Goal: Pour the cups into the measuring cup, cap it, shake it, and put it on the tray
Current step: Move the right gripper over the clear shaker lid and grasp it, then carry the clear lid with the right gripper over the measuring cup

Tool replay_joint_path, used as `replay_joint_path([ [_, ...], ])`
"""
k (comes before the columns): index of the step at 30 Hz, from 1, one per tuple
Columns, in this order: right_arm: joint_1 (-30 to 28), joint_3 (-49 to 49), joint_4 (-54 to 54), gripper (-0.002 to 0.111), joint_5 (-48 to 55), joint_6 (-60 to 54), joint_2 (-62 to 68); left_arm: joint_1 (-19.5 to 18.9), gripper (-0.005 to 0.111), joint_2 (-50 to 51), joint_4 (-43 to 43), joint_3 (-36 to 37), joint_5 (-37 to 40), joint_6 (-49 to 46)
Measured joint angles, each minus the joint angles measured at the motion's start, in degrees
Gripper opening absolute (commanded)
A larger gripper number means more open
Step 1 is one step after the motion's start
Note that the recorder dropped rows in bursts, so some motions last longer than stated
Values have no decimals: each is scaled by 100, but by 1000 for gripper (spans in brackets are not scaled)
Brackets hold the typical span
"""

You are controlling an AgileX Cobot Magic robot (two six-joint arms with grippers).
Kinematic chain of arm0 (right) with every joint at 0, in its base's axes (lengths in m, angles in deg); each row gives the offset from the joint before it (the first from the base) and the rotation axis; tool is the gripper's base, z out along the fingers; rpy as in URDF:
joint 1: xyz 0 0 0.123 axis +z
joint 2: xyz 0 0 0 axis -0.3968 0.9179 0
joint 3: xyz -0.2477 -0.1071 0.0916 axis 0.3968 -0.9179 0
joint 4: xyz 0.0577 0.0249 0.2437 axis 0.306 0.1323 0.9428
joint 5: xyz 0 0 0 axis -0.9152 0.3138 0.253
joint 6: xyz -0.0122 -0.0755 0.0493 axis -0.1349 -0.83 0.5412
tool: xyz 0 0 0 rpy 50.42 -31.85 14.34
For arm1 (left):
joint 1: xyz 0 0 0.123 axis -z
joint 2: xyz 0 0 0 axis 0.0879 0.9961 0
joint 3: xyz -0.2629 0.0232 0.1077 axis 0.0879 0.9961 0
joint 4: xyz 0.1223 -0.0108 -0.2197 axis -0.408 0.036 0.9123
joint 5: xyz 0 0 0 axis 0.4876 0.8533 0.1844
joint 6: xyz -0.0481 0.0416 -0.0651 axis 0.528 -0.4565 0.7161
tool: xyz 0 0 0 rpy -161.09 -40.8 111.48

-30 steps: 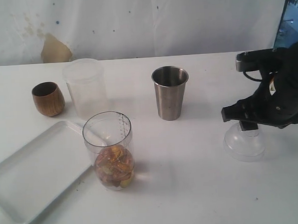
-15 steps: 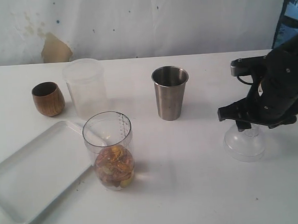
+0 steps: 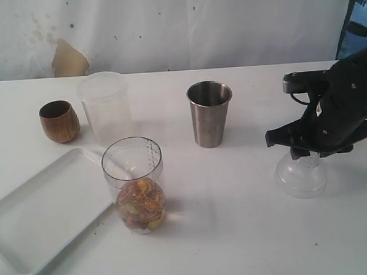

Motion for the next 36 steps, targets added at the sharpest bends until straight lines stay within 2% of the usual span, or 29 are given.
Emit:
replay_joint_path([
  [3,78,251,796,0,517,-586,-263,0,0,0,0,0,0,0],
  [4,182,469,905,0,976,-697,-413,0,0,0,0,0,0,0],
  [10,723,1456,1013,0,2440,-808,-813,0,0,0,0,0,0,0],
  [15,1053,2314,1139,0,3244,-819,-911,0,0,0,0,0,0,0],
  [22,1548,3163,1457,0,3585,-819,-874,0,0,0,0,0,0,0],
  [36,2583,4565,1607,0,3736,-725,244,0,0,0,0,0,0,0],
])
